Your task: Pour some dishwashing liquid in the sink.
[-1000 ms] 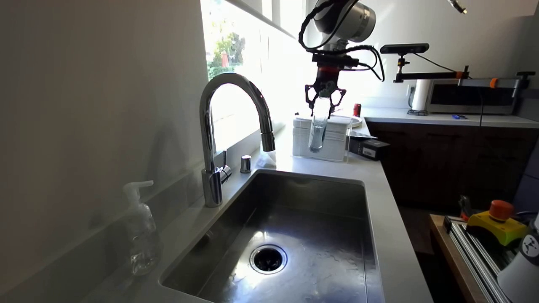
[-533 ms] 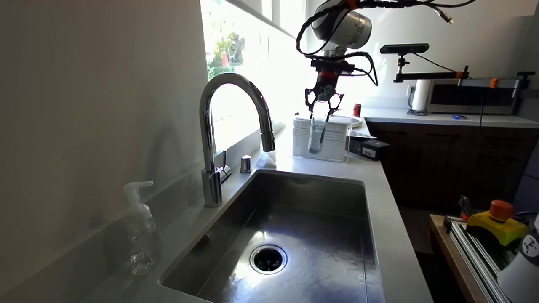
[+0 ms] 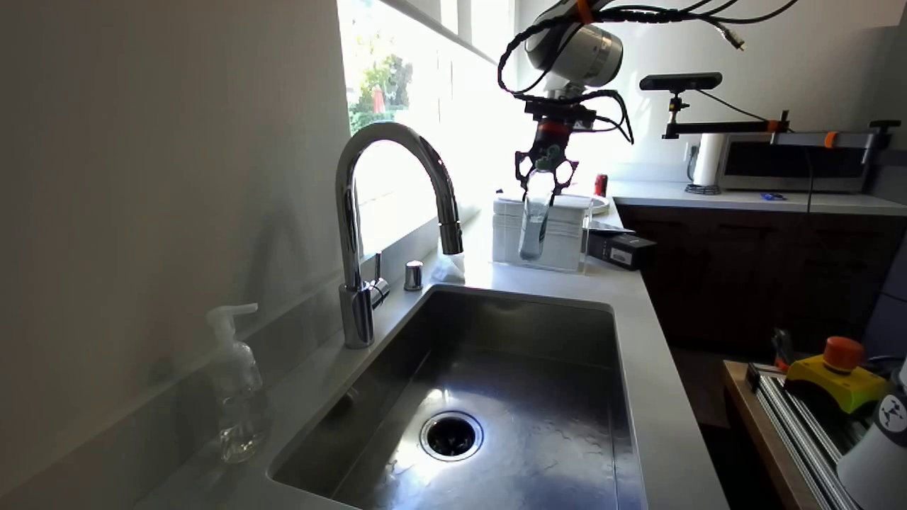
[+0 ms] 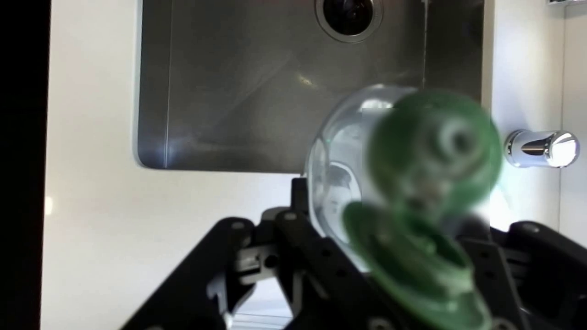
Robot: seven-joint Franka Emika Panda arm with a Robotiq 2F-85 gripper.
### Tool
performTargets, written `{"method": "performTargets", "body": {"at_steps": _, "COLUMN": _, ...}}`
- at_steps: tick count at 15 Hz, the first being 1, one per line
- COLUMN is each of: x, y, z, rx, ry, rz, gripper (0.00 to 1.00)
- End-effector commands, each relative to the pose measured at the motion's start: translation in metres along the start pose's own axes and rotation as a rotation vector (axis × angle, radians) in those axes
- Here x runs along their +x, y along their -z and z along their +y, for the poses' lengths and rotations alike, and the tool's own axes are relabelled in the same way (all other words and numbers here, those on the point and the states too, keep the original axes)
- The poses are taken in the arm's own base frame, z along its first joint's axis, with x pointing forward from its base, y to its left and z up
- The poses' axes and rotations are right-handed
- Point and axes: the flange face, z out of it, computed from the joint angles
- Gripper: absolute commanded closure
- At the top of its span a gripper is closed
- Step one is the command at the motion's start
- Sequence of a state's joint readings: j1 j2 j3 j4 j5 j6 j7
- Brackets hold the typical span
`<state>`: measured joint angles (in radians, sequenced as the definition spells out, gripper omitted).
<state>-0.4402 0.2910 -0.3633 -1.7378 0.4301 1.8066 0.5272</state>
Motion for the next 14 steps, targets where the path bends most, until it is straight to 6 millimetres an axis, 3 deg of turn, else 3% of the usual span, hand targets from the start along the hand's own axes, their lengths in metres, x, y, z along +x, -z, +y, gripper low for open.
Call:
{"method": "performTargets", "body": {"at_steps": 1, "x": 0.012, "y": 0.006, "z": 0.002, "rx": 0.026, "ry": -0.009, "rz": -0.032, "gripper": 0.69}}
{"method": "performTargets", "body": {"at_steps": 14, "x": 0.046, "y": -0.013, "z": 0.029, "rx": 0.056, "ry": -0.106, "rz": -0.1, "gripper": 0.69}}
